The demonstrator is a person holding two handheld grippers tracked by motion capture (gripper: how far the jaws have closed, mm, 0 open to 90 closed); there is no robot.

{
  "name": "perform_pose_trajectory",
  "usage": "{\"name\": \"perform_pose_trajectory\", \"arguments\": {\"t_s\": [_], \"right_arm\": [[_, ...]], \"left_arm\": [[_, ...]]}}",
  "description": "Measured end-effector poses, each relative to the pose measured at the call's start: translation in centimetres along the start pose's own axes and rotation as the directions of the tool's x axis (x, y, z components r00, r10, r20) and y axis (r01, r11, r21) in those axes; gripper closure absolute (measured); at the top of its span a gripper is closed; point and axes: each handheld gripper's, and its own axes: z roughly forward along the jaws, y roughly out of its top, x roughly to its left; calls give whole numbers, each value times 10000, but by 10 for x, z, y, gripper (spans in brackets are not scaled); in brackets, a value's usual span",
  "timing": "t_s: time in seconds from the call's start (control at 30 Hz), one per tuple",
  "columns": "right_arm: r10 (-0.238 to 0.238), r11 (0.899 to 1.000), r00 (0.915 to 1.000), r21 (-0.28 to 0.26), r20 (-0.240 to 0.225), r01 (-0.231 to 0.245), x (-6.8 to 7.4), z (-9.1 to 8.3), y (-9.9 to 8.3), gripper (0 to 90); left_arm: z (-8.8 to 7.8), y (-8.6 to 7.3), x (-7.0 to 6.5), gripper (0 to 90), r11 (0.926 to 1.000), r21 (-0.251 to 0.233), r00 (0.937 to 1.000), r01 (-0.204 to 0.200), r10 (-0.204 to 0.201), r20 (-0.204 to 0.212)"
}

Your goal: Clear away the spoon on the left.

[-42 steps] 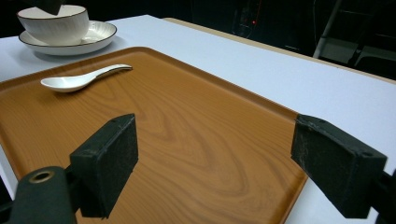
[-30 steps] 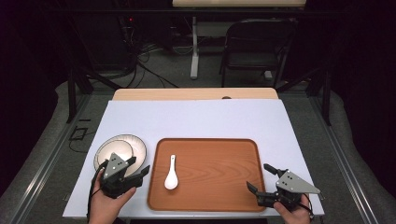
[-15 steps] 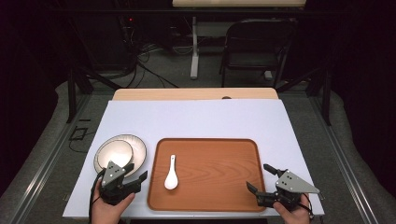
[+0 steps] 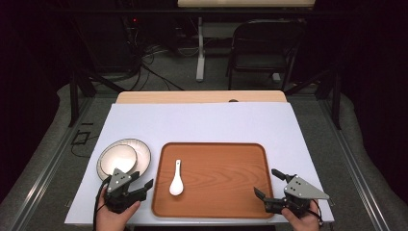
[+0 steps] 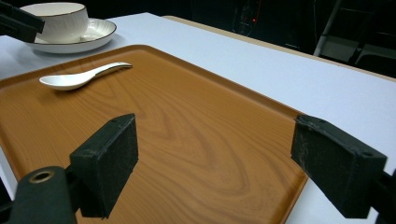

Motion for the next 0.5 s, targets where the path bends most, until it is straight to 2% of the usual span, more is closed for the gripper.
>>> {"name": "perform_pose_trajectory", "arguments": {"t_s": [0.5], "right_arm": [[-9,10000,10000,4,-10,9,0,0,0,143]], "left_arm": [[1,-2,2,395,9999,17,9999,151,-151,-4]]}}
